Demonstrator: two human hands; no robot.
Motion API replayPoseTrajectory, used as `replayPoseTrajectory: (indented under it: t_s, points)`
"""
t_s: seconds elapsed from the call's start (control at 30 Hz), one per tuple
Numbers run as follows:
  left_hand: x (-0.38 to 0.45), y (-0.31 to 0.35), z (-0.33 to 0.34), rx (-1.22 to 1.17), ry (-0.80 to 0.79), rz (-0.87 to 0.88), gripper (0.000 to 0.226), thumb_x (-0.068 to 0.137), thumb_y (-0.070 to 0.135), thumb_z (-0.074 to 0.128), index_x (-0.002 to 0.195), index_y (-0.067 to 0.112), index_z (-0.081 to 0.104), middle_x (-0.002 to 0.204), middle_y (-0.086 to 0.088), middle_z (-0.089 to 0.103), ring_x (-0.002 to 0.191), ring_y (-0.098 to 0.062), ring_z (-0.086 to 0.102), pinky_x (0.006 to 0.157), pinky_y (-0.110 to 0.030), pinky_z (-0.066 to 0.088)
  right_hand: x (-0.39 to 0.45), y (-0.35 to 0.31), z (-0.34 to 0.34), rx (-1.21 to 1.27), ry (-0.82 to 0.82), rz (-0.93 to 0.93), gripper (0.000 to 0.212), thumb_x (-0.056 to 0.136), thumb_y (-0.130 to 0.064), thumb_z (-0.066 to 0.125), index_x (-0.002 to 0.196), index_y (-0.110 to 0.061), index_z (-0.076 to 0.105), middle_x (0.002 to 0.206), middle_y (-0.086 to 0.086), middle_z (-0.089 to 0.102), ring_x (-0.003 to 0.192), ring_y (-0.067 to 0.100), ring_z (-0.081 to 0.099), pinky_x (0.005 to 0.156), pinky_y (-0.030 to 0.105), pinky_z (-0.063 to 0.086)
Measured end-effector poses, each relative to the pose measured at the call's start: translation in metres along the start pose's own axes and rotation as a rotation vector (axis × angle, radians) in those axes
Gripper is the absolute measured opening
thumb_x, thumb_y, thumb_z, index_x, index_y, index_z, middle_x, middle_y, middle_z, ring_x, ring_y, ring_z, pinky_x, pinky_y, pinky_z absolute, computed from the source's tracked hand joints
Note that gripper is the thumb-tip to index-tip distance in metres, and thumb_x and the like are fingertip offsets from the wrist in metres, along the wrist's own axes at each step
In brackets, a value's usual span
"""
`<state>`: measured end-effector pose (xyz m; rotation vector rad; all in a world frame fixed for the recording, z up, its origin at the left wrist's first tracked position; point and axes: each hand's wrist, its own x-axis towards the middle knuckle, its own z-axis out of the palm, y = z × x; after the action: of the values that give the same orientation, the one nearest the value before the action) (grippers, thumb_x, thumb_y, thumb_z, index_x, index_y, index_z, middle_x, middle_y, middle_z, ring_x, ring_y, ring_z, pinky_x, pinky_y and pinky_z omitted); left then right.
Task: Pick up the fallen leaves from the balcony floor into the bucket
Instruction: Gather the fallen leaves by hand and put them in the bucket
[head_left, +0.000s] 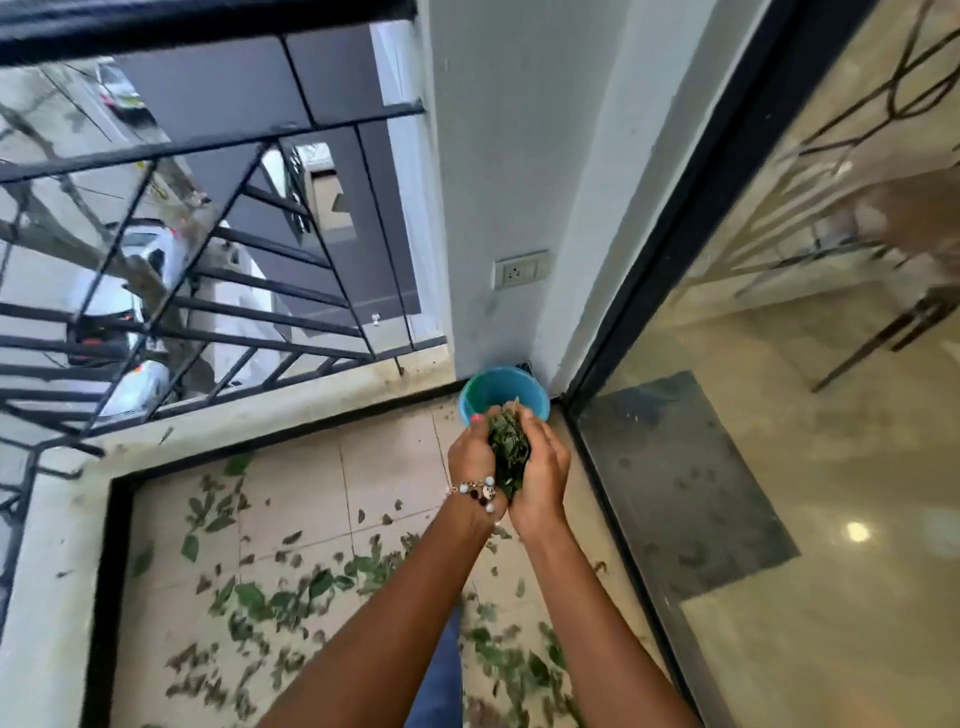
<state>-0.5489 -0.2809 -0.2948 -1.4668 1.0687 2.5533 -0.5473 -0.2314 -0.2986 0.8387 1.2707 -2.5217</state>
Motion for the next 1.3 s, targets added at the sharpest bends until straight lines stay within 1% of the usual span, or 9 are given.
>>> replayPoseTrajectory:
  t_s: [0.17, 0.3, 0.5, 0.63, 0.77, 0.9, 1.0, 1.1, 1.3]
  points:
    - [0.125, 0.023, 0.034, 0.017, 0.004, -0.138, 0.029, 0.098, 0.022, 0.052, 0.114, 0.004, 0.069, 0.112, -0.018, 0.07, 0.105, -0.033, 0.066, 0.096, -0.044, 0.051, 0.122, 0.029, 0.031, 0.029, 0.094, 0.025, 0.023, 0.094, -0.011, 0.057, 0.11, 0.002, 0.068, 0.11, 0.021, 0.069, 0.108, 0.038, 0.064, 0.096, 0.046, 0.051]
    - [0.239, 0.018, 0.056, 0.028, 0.021, -0.199, 0.027, 0.094, 0.02, 0.056, 0.111, 0.005, 0.07, 0.112, -0.018, 0.07, 0.104, -0.034, 0.067, 0.096, -0.044, 0.052, 0.234, 0.07, 0.033, 0.035, 0.176, 0.071, 0.027, 0.095, -0.012, 0.056, 0.115, 0.001, 0.066, 0.114, 0.02, 0.069, 0.11, 0.036, 0.064, 0.097, 0.045, 0.051]
    - [0.397, -0.04, 0.056, 0.088, 0.037, -0.327, 0.031, 0.1, 0.025, 0.047, 0.112, 0.002, 0.065, 0.11, -0.017, 0.069, 0.104, -0.032, 0.065, 0.09, -0.04, 0.053, 0.384, 0.152, -0.013, 0.017, 0.273, 0.188, 0.044, 0.09, -0.037, 0.062, 0.125, -0.01, 0.062, 0.121, 0.016, 0.066, 0.113, 0.032, 0.063, 0.1, 0.05, 0.048]
    - [0.496, -0.086, 0.043, 0.156, 0.066, -0.387, 0.053, 0.101, 0.045, 0.037, 0.122, 0.004, 0.063, 0.121, -0.019, 0.065, 0.112, -0.032, 0.062, 0.098, -0.043, 0.048, 0.47, 0.209, -0.057, -0.076, 0.262, 0.25, 0.052, 0.089, -0.054, 0.057, 0.127, -0.018, 0.062, 0.122, 0.011, 0.067, 0.111, 0.027, 0.065, 0.097, 0.047, 0.051]
    - [0.538, -0.106, 0.035, 0.202, -0.002, -0.48, 0.067, 0.099, 0.058, 0.029, 0.135, 0.008, 0.054, 0.122, -0.008, 0.064, 0.116, -0.028, 0.059, 0.099, -0.044, 0.045, 0.51, 0.236, -0.092, -0.142, 0.265, 0.362, 0.058, 0.088, -0.067, 0.047, 0.131, -0.03, 0.056, 0.126, 0.003, 0.065, 0.114, 0.025, 0.062, 0.101, 0.049, 0.047]
    - [0.531, -0.099, 0.041, 0.341, 0.082, -0.463, 0.062, 0.101, 0.055, 0.028, 0.15, 0.017, 0.033, 0.15, 0.003, 0.036, 0.142, -0.022, 0.029, 0.114, -0.05, 0.02, 0.512, 0.229, -0.101, -0.133, 0.309, 0.433, 0.064, 0.09, -0.066, 0.044, 0.14, -0.027, 0.049, 0.141, 0.0, 0.053, 0.125, 0.022, 0.053, 0.108, 0.043, 0.04]
    - [0.52, -0.089, 0.045, 0.384, 0.095, -0.455, 0.058, 0.1, 0.053, 0.035, 0.146, 0.016, 0.037, 0.135, 0.004, 0.045, 0.134, -0.02, 0.04, 0.103, -0.045, 0.034, 0.503, 0.207, -0.096, -0.155, 0.35, 0.463, 0.061, 0.097, -0.056, 0.041, 0.145, -0.017, 0.042, 0.145, 0.005, 0.046, 0.131, 0.021, 0.045, 0.099, 0.032, 0.039]
    - [0.498, -0.073, 0.056, 0.489, 0.074, -0.398, 0.042, 0.1, 0.042, 0.047, 0.133, 0.017, 0.049, 0.119, 0.001, 0.053, 0.118, -0.018, 0.051, 0.089, -0.039, 0.043, 0.481, 0.173, -0.081, -0.182, 0.335, 0.463, 0.058, 0.099, -0.045, 0.044, 0.142, -0.006, 0.045, 0.147, 0.013, 0.044, 0.135, 0.025, 0.042, 0.104, 0.034, 0.039]
    - [0.407, -0.021, 0.093, 0.723, -0.08, -0.313, 0.015, 0.101, 0.021, 0.048, 0.092, 0.016, 0.059, 0.081, 0.0, 0.065, 0.069, -0.015, 0.064, 0.045, -0.02, 0.051, 0.401, 0.094, -0.044, -0.29, 0.289, 0.391, 0.029, 0.1, -0.034, 0.052, 0.109, -0.009, 0.064, 0.115, 0.016, 0.067, 0.094, 0.023, 0.064, 0.076, 0.031, 0.053]
